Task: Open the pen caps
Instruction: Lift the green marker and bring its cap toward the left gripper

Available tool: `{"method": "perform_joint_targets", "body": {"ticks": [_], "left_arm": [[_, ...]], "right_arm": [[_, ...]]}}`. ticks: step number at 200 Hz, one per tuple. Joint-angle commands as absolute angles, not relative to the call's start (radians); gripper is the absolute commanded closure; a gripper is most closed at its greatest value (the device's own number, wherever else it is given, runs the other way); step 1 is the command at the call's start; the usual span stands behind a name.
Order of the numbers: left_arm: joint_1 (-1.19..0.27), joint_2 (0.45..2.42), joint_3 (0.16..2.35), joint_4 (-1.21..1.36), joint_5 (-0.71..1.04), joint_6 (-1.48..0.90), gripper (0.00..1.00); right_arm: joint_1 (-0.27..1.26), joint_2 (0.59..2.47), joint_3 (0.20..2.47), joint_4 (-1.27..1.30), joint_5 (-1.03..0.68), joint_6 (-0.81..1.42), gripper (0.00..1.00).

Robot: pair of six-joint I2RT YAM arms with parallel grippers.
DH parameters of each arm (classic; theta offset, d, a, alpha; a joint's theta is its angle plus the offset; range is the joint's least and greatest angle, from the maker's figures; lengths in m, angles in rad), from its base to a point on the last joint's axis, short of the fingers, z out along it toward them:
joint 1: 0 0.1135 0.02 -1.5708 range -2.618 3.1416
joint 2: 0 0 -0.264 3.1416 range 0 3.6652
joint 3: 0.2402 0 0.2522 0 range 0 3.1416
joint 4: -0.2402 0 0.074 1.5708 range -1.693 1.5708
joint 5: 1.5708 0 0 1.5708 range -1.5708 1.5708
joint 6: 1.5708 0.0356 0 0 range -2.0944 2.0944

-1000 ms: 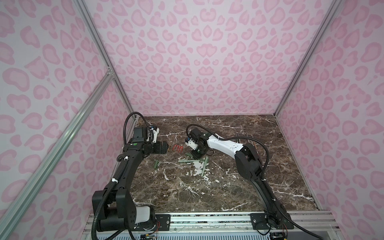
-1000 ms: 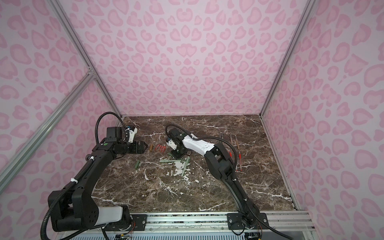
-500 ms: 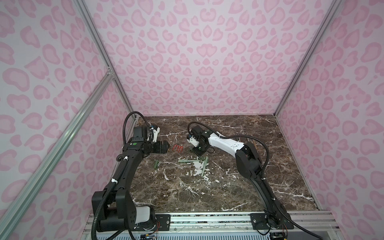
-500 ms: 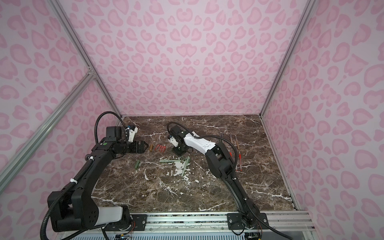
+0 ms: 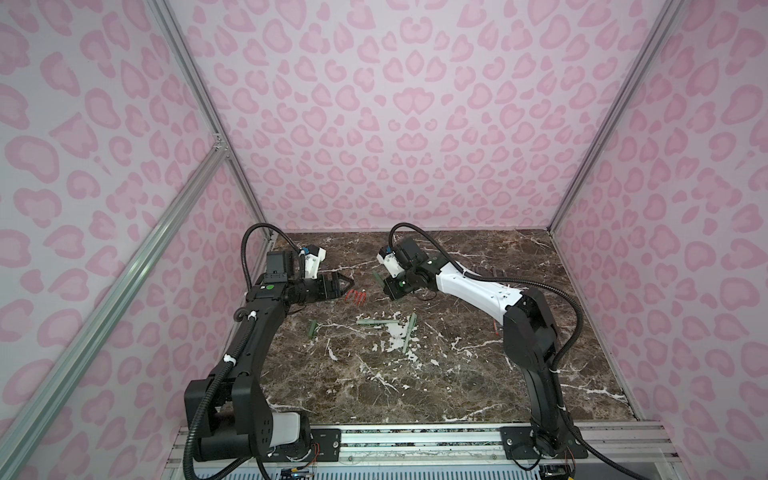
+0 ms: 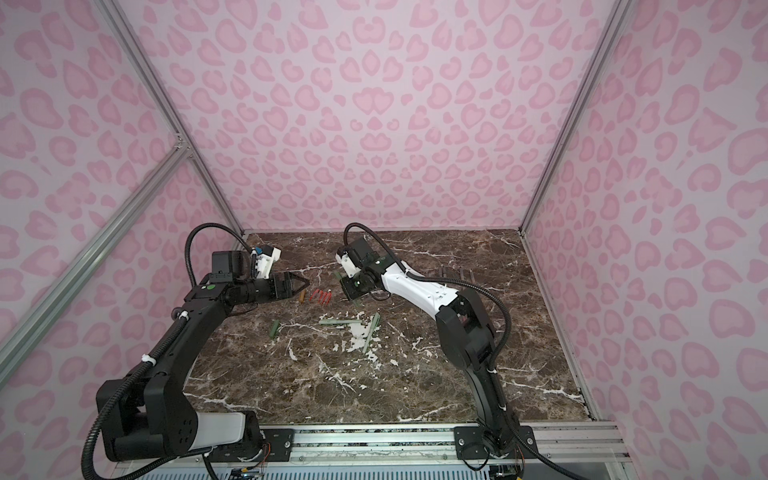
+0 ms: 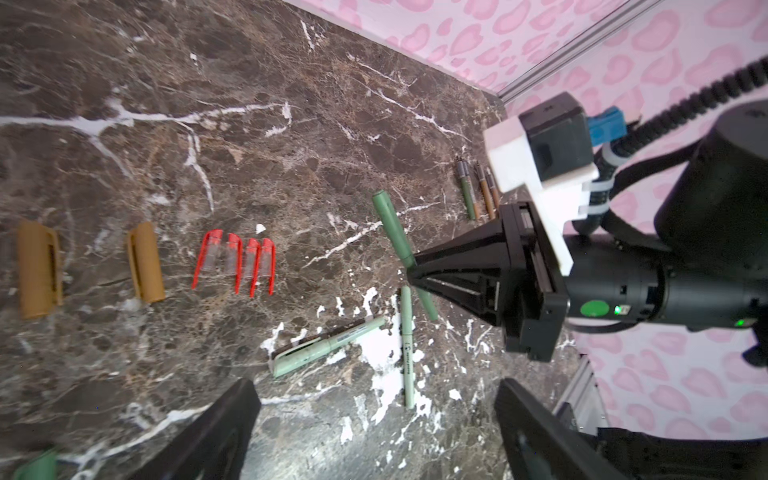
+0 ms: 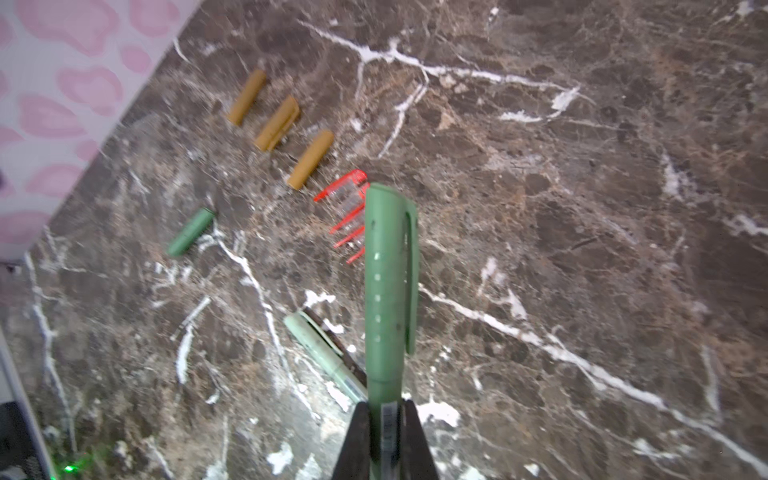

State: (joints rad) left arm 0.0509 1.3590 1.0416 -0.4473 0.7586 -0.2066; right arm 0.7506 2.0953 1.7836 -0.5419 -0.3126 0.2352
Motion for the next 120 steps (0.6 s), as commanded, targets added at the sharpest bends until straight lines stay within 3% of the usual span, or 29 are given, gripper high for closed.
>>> {"method": "perform_joint_targets", "body": {"ticks": [1, 29, 81, 120], "left_arm": [[0.051, 1.379, 1.048, -0.369, 0.809, -0.300, 0.12], [0.042, 1.425, 1.092, -0.370, 0.797, -0.326, 0.21], [0.005, 1.520, 1.183, -0.415, 0.752, -0.326, 0.27], [-0.014, 1.554, 1.211, -0.430, 0.732, -0.321, 0.41]], "right_arm": [[0.775, 2.062, 1.729, -0.357, -0.327, 0.379, 0.96], [0.810, 2.048, 1.712, -0.300, -0.309, 0.426, 0.97], [0.851, 2.068, 1.754, -0.291, -0.317, 0.450, 0.97], [0.873, 2.078, 1.780, -0.294, -0.327, 0.452, 0.97]]}}
